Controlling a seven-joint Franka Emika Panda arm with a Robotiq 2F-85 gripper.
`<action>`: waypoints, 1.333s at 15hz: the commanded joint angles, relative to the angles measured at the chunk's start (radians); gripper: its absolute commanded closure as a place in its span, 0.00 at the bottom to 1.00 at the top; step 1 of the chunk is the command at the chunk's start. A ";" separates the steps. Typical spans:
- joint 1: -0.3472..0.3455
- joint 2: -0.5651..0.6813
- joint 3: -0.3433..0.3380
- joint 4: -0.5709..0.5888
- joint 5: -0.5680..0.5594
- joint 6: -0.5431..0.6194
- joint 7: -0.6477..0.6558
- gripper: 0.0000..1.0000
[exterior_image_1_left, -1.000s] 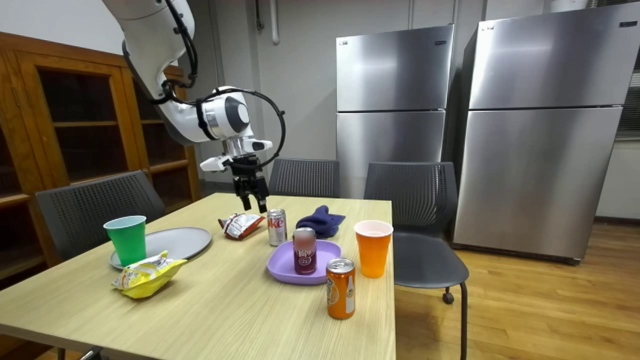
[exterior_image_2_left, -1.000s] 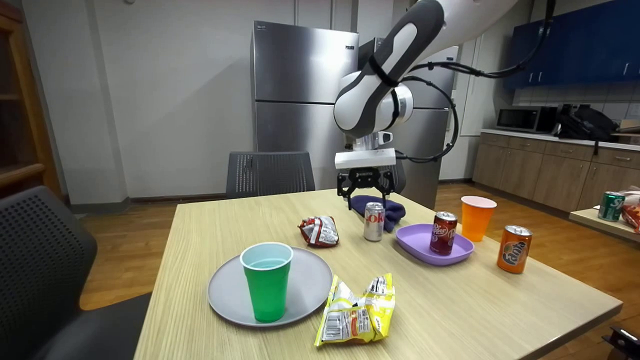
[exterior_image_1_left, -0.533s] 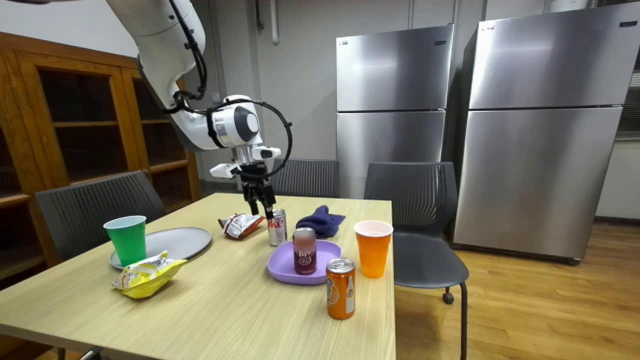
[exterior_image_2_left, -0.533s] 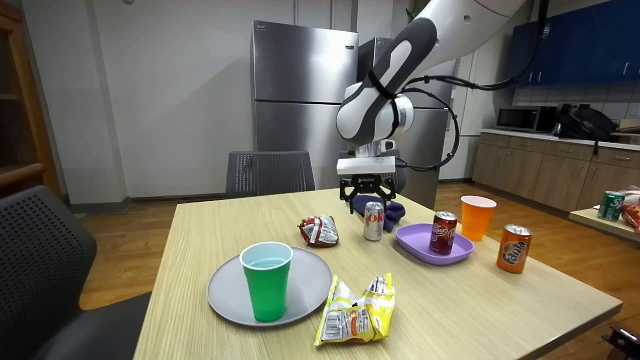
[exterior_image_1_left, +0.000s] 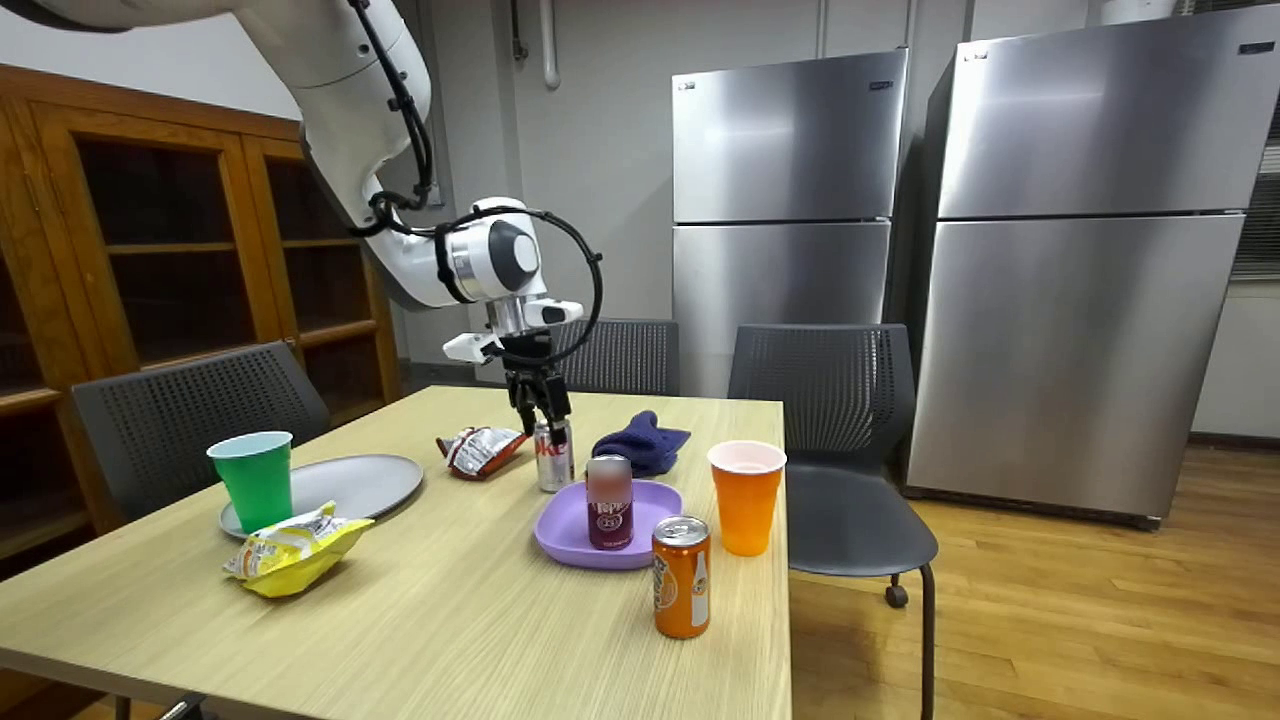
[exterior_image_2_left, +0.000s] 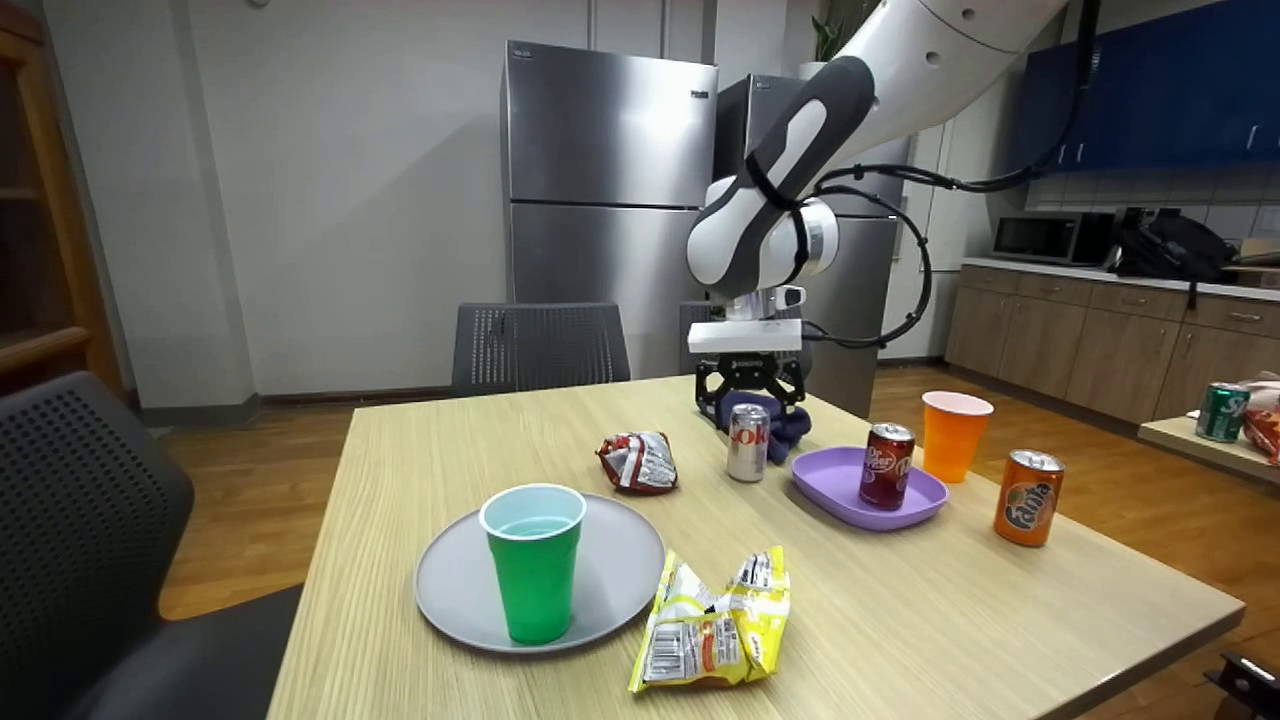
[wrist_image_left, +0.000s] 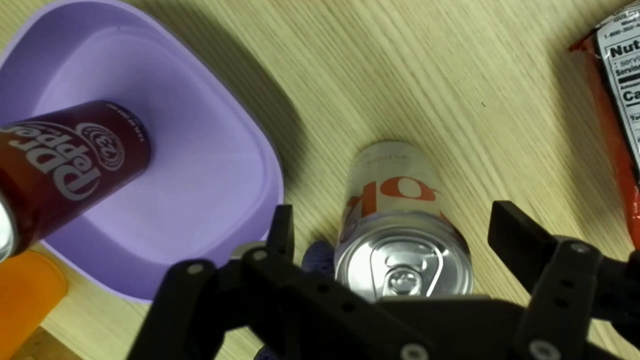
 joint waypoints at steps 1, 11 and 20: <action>-0.007 0.026 -0.001 0.045 0.021 -0.009 -0.009 0.00; 0.002 0.016 -0.012 0.046 0.010 0.004 0.001 0.61; -0.006 -0.044 -0.003 0.011 0.008 -0.010 -0.044 0.61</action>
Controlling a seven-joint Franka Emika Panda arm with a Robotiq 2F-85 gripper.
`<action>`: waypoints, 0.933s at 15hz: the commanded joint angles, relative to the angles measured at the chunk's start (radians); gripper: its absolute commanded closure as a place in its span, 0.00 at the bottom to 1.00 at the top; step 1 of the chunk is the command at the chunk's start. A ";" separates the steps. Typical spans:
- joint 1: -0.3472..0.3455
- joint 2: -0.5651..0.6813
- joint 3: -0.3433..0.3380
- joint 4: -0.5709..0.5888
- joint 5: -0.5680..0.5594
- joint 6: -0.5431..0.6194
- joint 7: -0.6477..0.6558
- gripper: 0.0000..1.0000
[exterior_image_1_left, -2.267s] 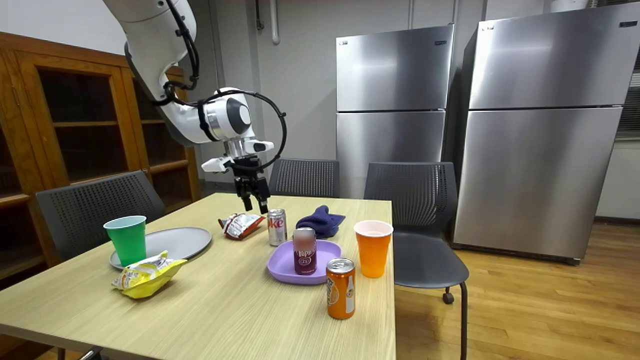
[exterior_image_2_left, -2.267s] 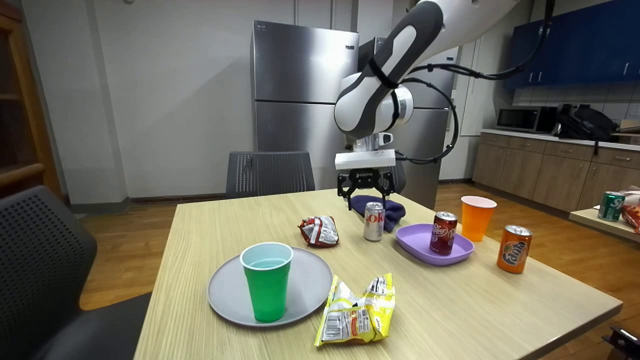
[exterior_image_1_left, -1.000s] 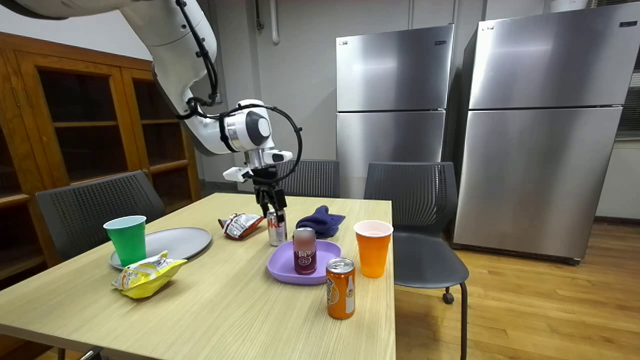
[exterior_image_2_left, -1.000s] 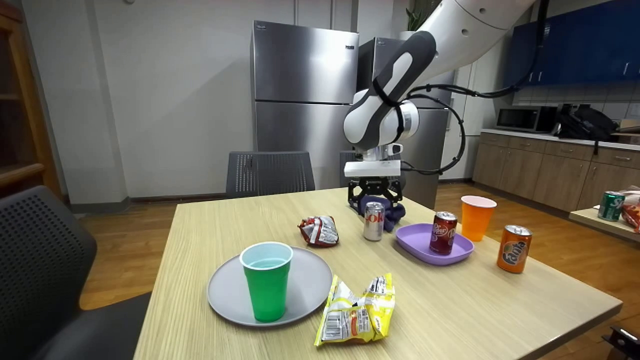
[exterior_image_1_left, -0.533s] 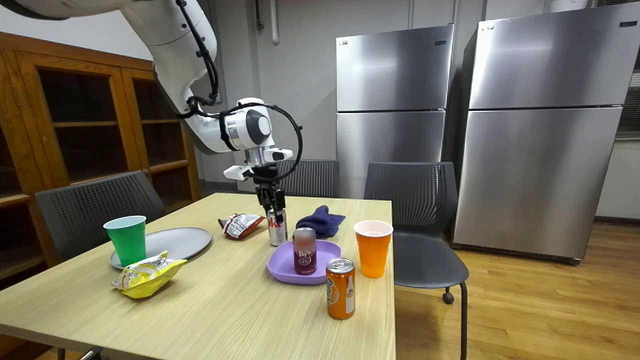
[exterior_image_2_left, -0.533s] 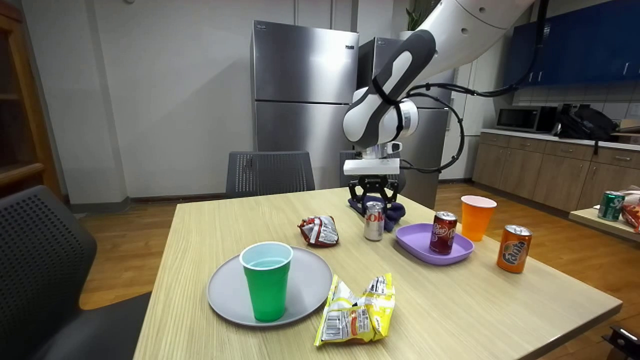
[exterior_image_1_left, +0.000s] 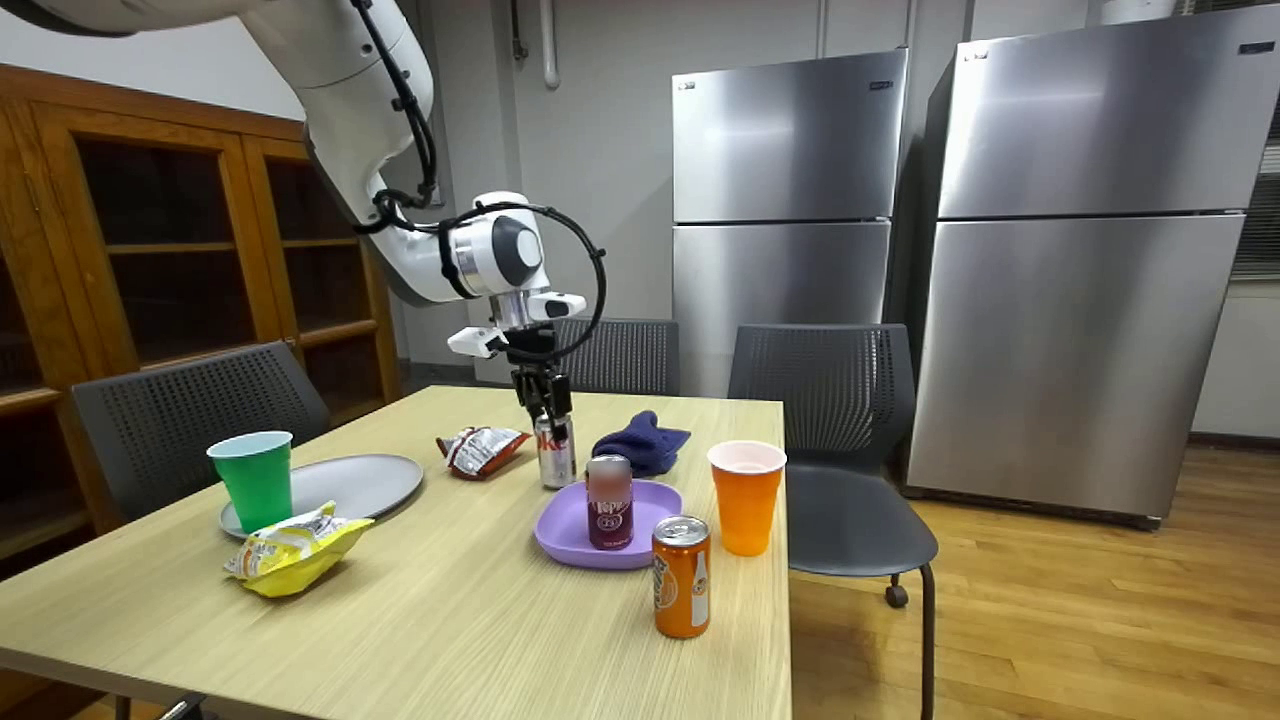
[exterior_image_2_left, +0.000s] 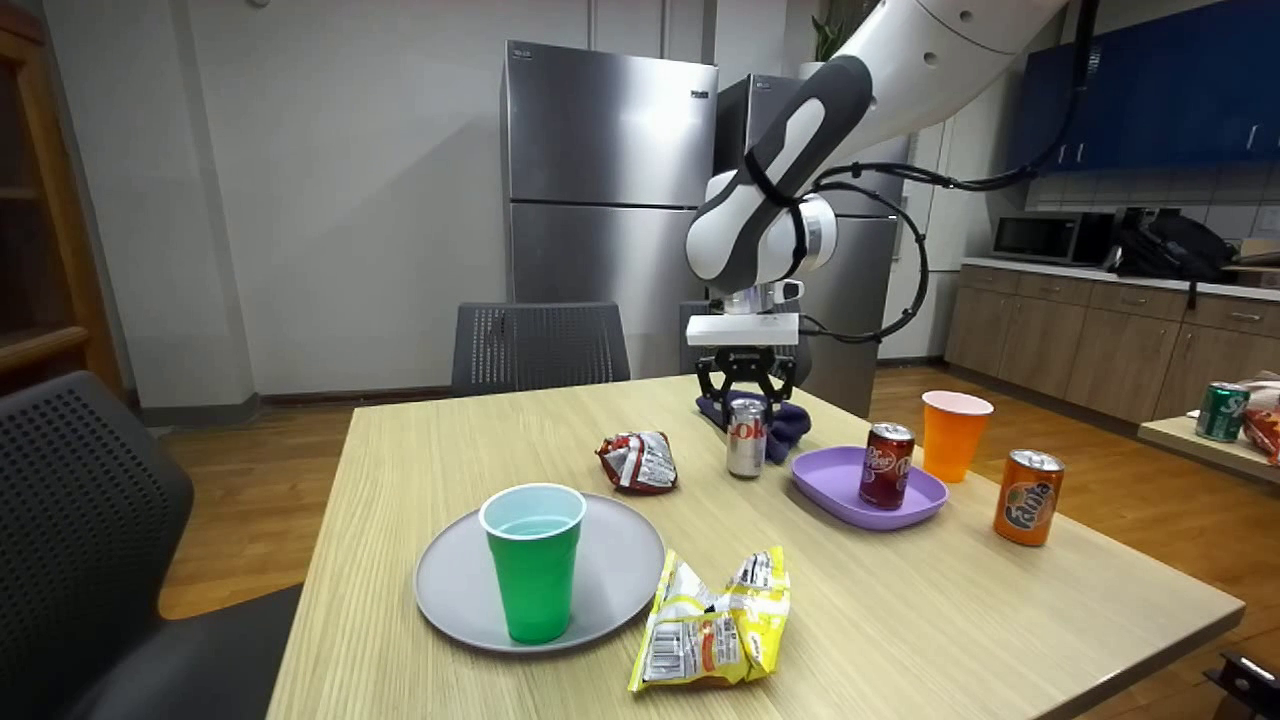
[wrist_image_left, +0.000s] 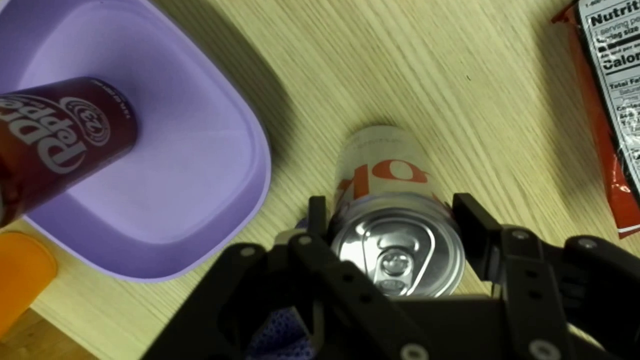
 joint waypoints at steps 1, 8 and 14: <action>-0.009 -0.064 0.003 -0.022 0.010 -0.028 -0.052 0.61; -0.057 -0.130 0.021 -0.054 0.019 -0.098 -0.236 0.61; -0.120 -0.158 0.036 -0.091 0.064 -0.142 -0.445 0.61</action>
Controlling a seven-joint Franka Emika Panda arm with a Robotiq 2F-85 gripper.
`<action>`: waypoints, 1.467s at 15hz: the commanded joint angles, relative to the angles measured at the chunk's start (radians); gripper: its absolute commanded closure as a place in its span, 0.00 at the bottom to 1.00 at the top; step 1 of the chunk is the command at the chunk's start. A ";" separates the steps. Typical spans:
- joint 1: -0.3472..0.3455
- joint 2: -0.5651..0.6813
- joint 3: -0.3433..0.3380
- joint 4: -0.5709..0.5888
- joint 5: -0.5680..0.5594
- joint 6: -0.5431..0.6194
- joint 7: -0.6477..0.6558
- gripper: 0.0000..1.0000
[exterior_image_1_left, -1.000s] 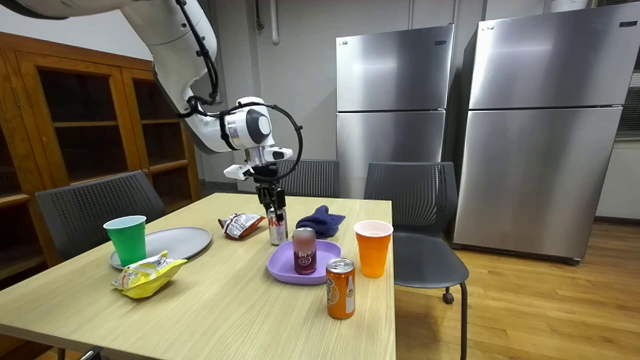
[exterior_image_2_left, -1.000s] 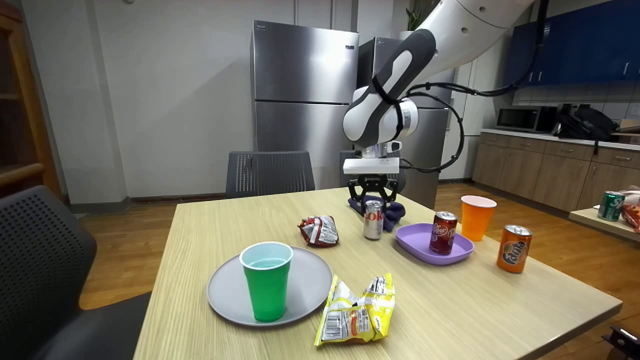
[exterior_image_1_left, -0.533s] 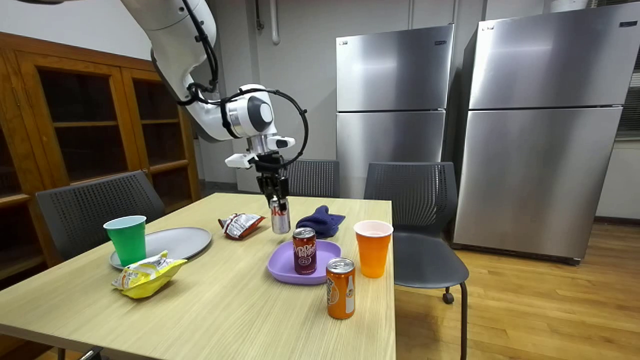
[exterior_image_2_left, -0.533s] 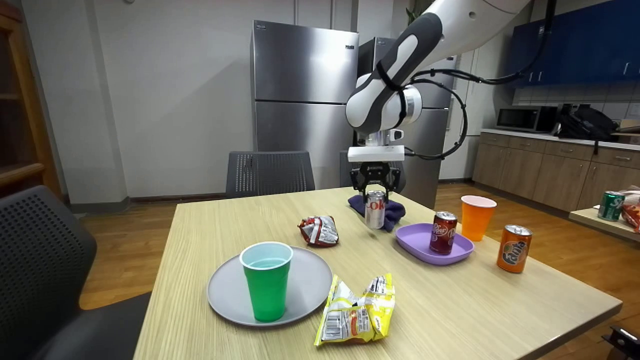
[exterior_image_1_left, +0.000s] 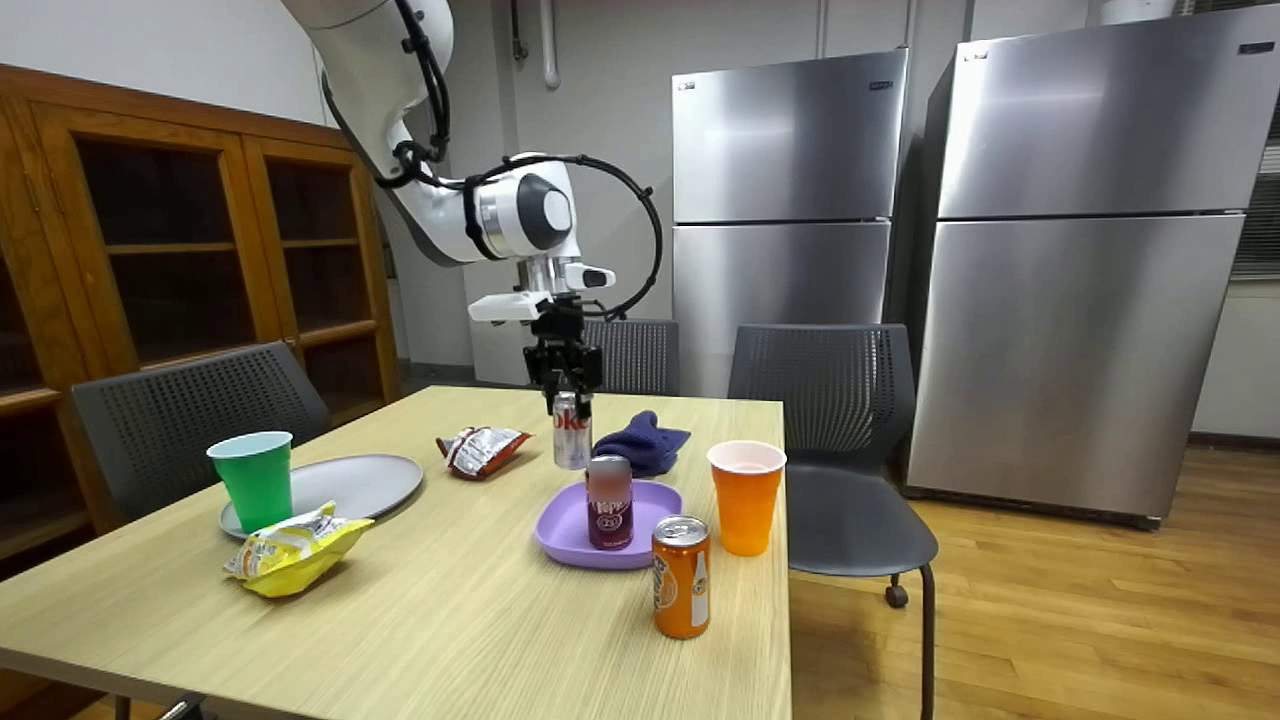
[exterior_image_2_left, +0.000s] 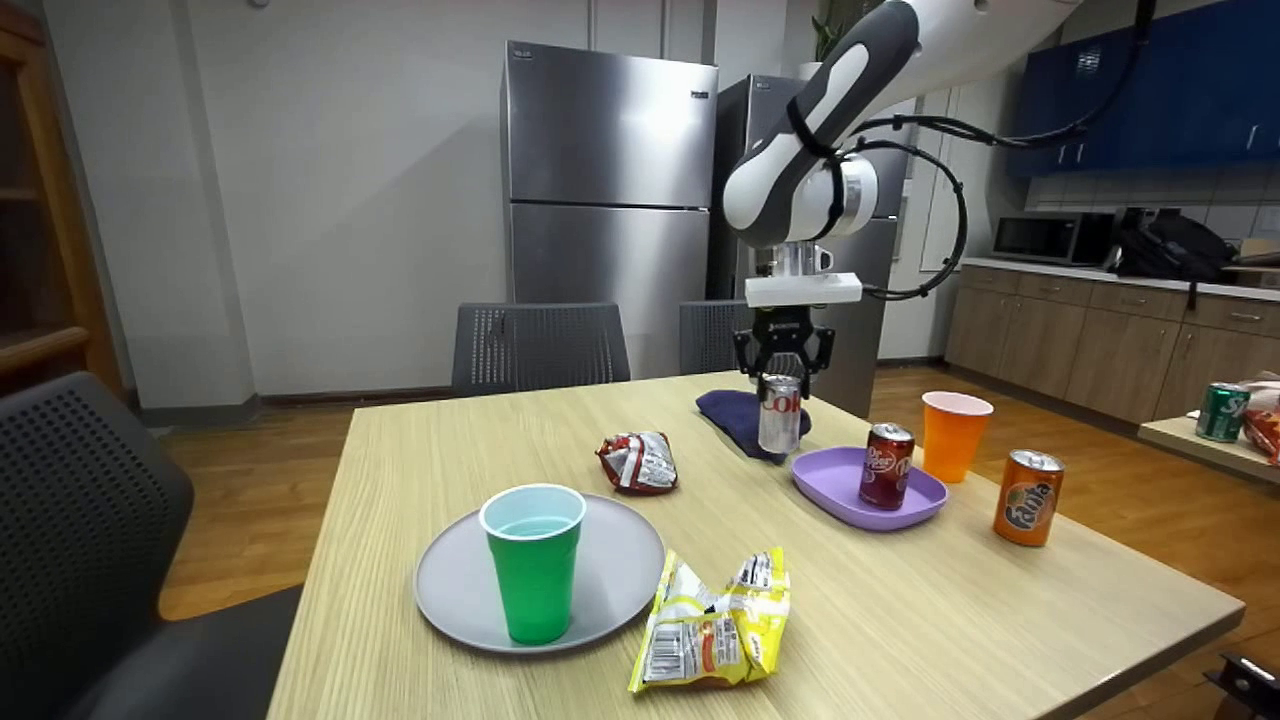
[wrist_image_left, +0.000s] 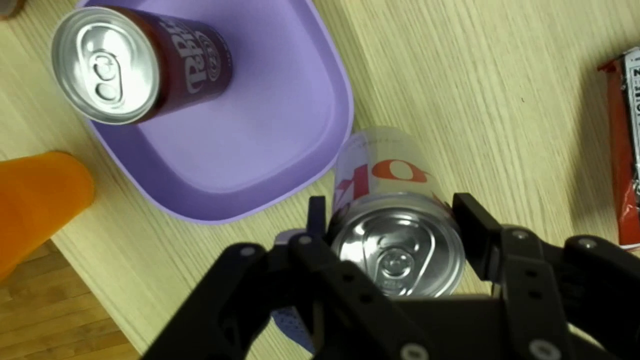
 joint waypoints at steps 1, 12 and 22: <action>-0.036 -0.059 0.014 -0.053 0.002 -0.055 -0.108 0.61; -0.041 -0.086 0.000 -0.133 -0.056 -0.052 -0.189 0.61; -0.033 -0.074 -0.005 -0.218 -0.081 0.098 -0.177 0.61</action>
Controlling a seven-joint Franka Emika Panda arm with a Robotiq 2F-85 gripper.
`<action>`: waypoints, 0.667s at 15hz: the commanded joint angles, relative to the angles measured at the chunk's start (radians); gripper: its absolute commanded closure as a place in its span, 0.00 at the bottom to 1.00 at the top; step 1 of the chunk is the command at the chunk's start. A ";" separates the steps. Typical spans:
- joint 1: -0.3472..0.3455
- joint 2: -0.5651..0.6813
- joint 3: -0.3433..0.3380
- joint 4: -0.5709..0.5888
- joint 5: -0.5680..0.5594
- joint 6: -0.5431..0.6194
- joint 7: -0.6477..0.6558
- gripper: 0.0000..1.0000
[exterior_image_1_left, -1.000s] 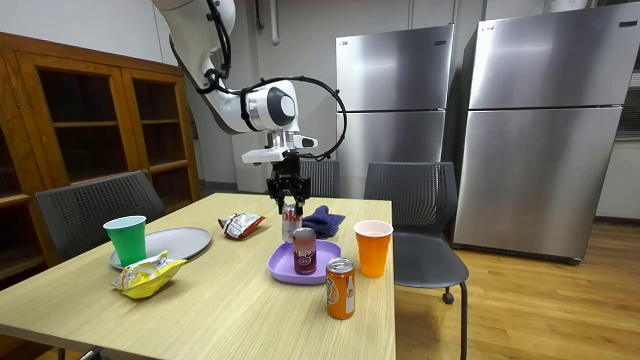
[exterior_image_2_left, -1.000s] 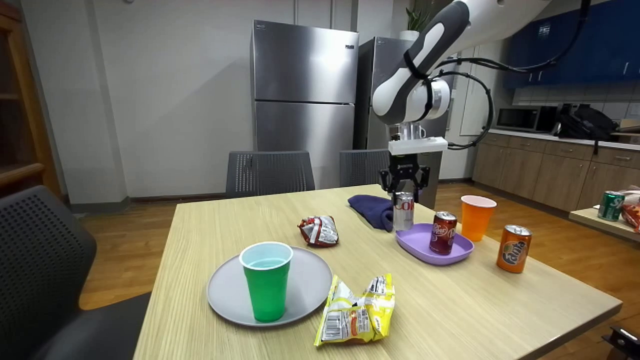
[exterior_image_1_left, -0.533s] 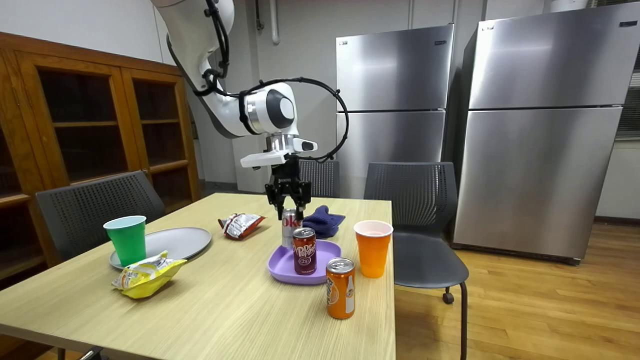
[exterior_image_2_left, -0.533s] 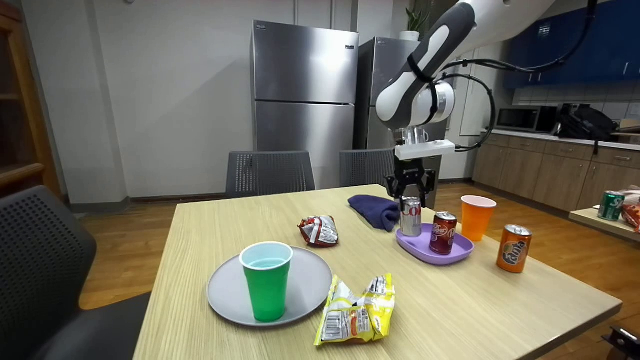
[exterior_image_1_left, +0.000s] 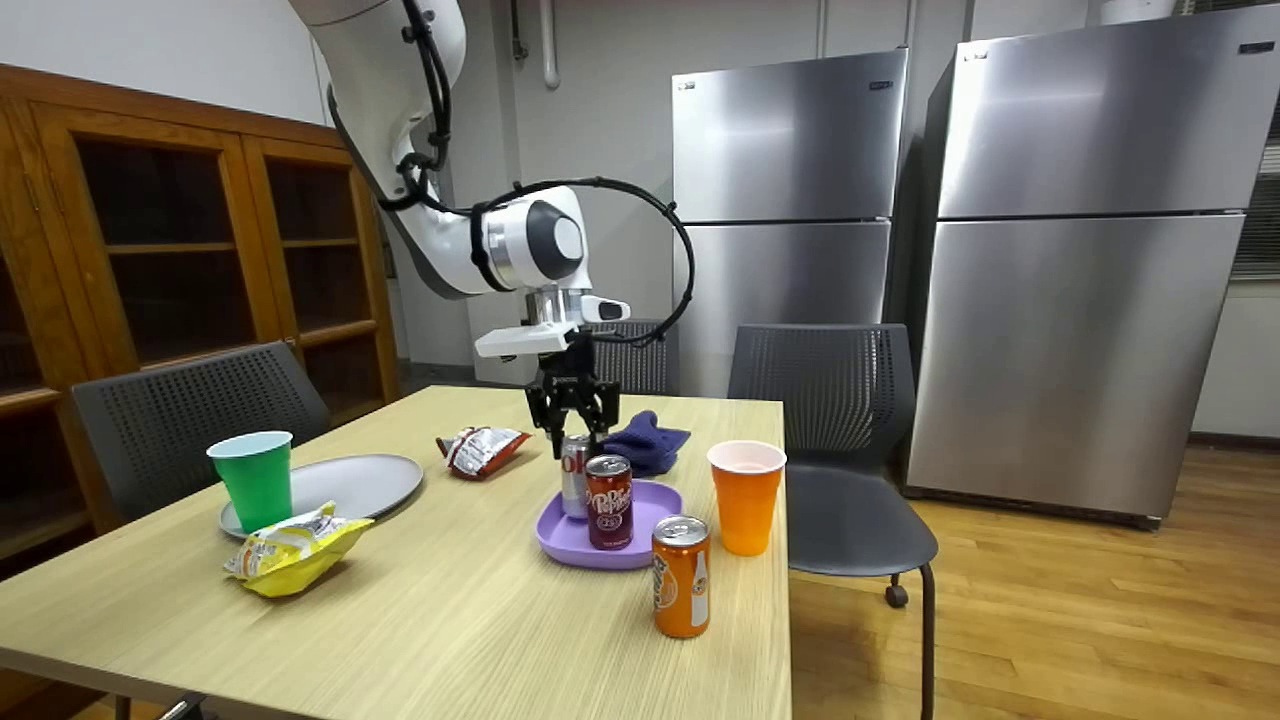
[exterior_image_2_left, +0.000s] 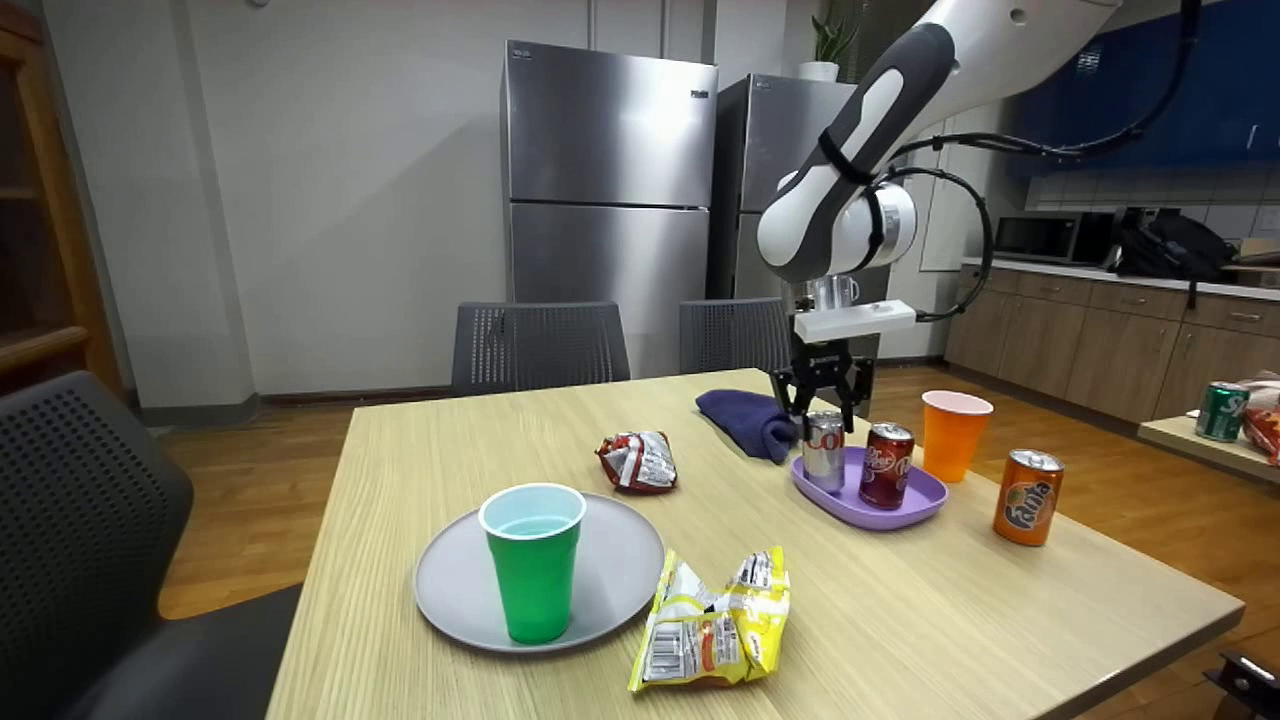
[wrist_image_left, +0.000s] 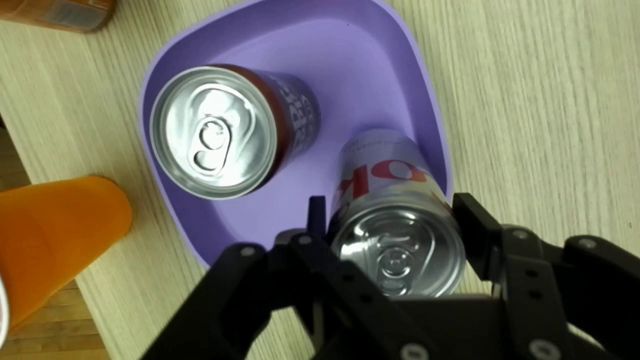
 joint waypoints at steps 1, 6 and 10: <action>0.002 -0.037 -0.003 -0.056 -0.023 0.060 -0.009 0.61; 0.005 -0.051 -0.004 -0.064 -0.024 0.072 -0.007 0.10; 0.003 -0.098 -0.006 -0.070 -0.025 0.057 -0.010 0.00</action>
